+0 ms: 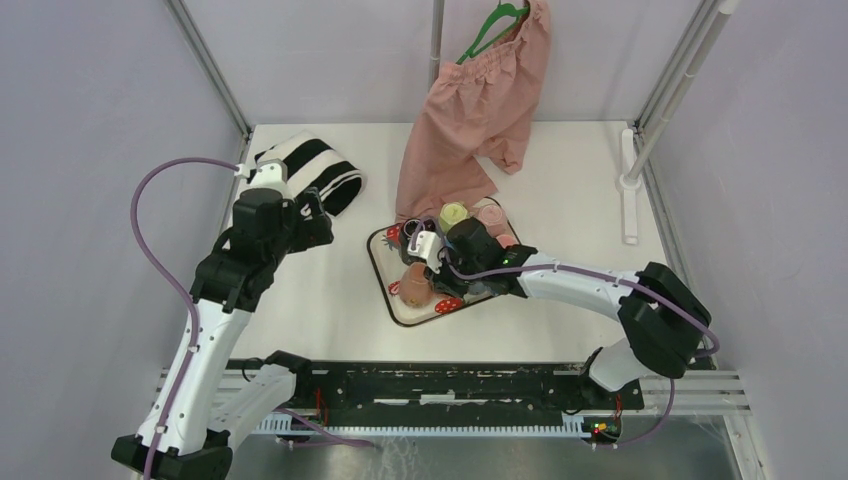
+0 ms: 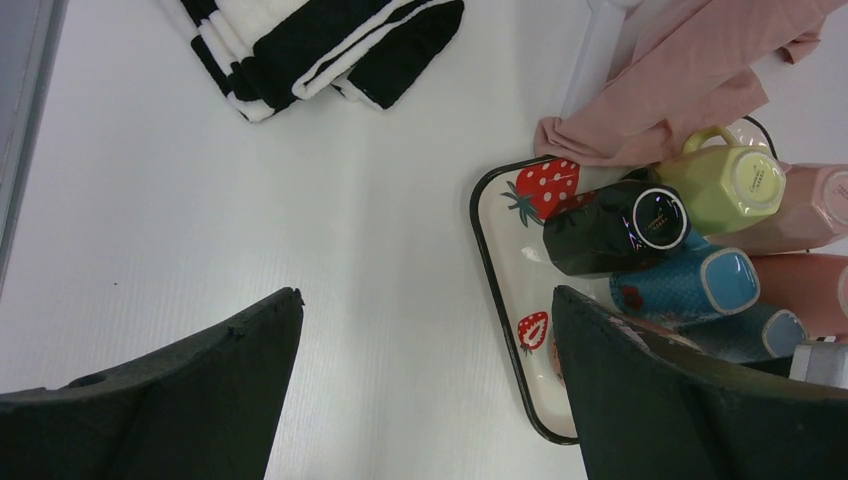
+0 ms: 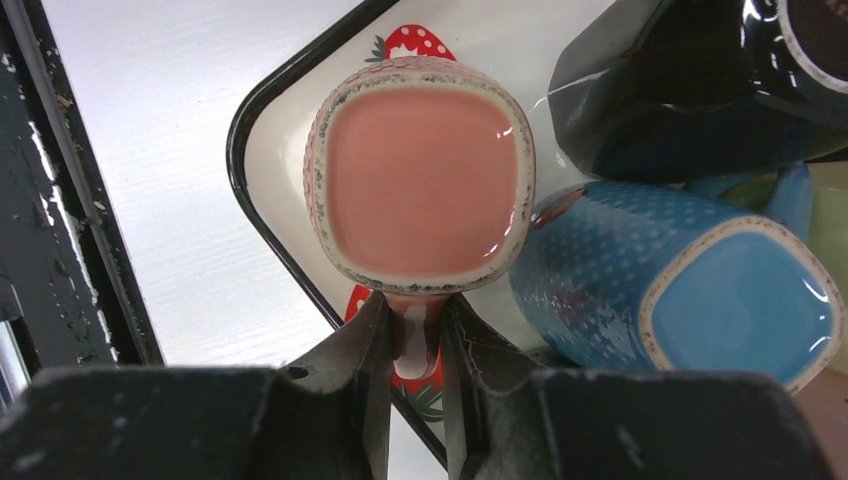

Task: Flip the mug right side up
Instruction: Turn over the cup on the tray.

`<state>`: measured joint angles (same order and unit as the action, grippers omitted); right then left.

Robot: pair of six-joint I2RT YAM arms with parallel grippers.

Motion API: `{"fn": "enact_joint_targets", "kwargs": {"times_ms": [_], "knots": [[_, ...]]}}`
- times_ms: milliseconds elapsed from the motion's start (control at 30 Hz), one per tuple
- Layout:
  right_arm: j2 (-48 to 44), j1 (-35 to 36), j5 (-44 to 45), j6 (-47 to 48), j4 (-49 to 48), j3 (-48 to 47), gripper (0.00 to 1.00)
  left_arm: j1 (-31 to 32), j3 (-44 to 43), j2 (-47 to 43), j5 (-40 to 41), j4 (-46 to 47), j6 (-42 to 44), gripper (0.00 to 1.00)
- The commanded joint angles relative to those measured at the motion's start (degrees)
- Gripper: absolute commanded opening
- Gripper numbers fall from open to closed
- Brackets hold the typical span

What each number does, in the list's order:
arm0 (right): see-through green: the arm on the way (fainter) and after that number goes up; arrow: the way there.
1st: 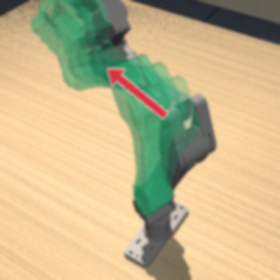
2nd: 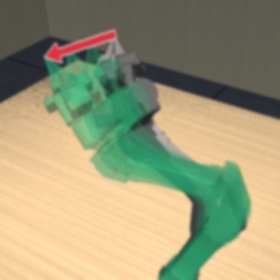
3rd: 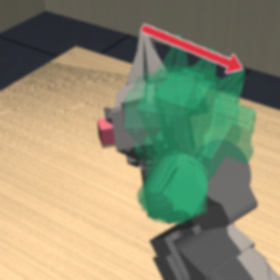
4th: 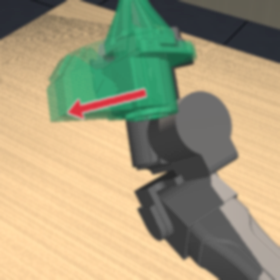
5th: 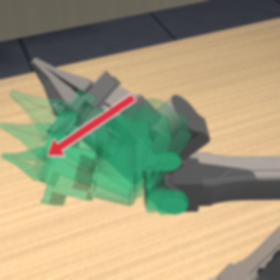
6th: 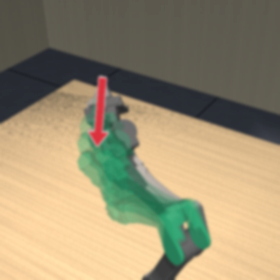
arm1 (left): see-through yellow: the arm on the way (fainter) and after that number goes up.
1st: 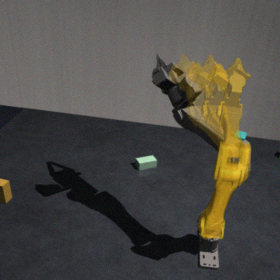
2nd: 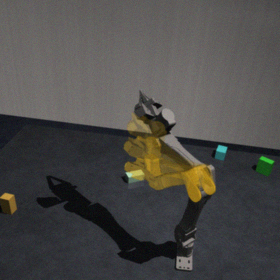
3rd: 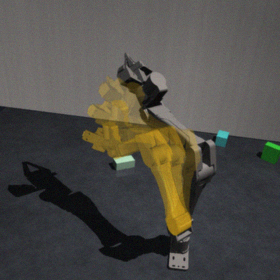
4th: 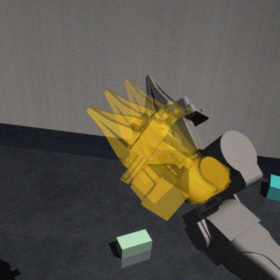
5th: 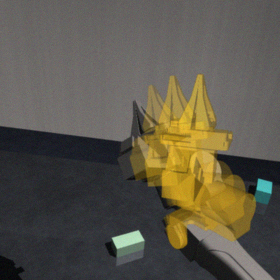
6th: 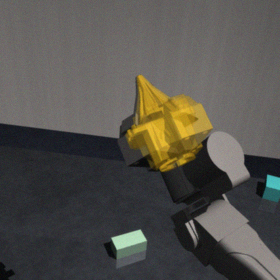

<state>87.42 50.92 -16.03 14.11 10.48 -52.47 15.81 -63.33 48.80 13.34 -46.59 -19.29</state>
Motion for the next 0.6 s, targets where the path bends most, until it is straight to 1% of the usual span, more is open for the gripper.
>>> {"fn": "enact_joint_targets", "kwargs": {"times_ms": [0, 100, 267, 433, 567], "knots": [[-4.89, 0.18, -1.19, -4.69, -9.81, 0.78, 0.0, -0.3, 0.07, -0.02, -0.85, 2.28, -1.54, 1.0], [-6.29, 0.15, -1.37, -7.22, -12.97, 1.89, 0.0, -0.31, -0.4, -0.18, -1.5, 2.37, -1.38, 1.0], [-7.74, -0.09, -0.43, -13.96, -20.47, 4.43, 0.0, -0.31, -2.01, -0.84, -5.32, 3.12, 0.35, 1.0], [-9.29, -0.08, -1.26, -22.96, -28.47, 6.67, 0.0, -0.26, -3.32, -3.06, -6.09, 4.13, 0.32, 0.99], [-11.74, -0.16, 0.4, -27.63, -32.7, 7.64, 0.0, -0.26, -4.44, -4.29, -6.92, 4.34, 0.23, 0.98]]}}
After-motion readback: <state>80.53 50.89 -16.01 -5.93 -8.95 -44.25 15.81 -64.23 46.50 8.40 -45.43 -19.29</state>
